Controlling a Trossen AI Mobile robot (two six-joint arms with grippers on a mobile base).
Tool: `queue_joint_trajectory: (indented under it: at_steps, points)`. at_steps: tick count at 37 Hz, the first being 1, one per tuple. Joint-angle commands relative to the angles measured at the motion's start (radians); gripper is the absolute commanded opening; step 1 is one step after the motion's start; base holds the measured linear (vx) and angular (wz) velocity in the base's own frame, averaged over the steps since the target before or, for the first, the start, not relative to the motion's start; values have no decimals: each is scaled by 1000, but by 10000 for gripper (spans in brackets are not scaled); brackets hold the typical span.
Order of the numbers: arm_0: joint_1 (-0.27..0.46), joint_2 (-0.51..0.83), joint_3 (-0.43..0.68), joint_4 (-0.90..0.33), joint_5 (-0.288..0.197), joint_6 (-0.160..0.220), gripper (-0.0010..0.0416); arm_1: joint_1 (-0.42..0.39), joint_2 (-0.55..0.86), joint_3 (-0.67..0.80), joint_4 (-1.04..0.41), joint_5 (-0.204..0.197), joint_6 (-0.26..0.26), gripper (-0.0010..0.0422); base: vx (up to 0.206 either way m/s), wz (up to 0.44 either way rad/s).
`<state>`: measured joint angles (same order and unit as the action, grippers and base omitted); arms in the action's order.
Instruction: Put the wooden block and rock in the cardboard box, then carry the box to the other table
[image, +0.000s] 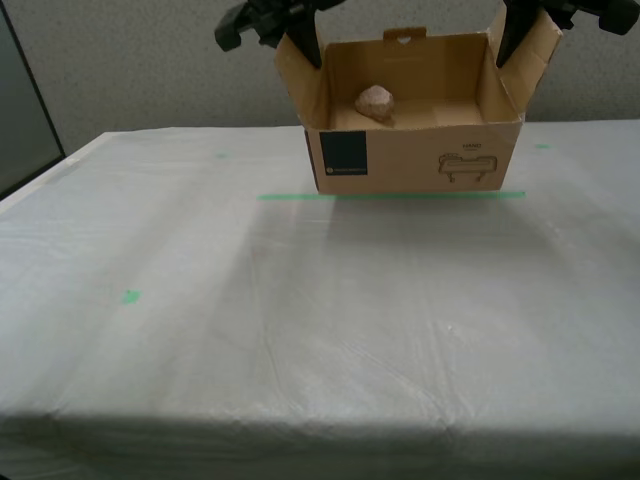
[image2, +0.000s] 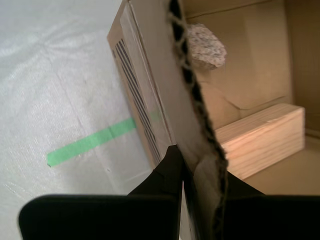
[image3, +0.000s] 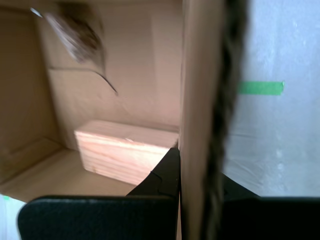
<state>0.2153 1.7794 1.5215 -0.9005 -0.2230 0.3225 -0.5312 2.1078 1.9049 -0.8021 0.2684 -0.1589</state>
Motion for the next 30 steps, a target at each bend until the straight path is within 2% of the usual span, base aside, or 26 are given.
queue_joint_trajectory:
  at_steps: [1, 3, 6, 11, 15, 17, 27, 30]
  points:
    - [0, 23, 9, 48, -12, 24, -1, -5, 24, 29, -14, 16, 0, -1, 0, 0]
    - [0, 44, 26, 40, -13, 27, -1, -5, 32, 38, -15, 8, -5, -1, 0, 0]
    - [0, 109, 66, 38, -45, 26, -1, -5, 32, 38, -14, 2, -10, -1, 0, 0]
    - [0, 182, 125, 28, -52, 26, -1, -4, 31, 38, -11, -2, -10, -1, 0, 0]
    - [1, 249, 184, -30, -62, 26, -1, -4, 31, 28, 8, -51, -10, -1, 0, 0]
    - [1, 271, 201, -48, -62, 26, -1, -3, 31, 19, 27, -55, -10, -1, 0, 0]
    - [2, 309, 198, -48, -62, 27, -1, -2, 56, -6, 53, -55, -19, -1, -2, -52]
    - [1, 309, 193, -46, -62, 25, -1, -2, 87, -6, 57, -55, -43, -1, -1, -74]
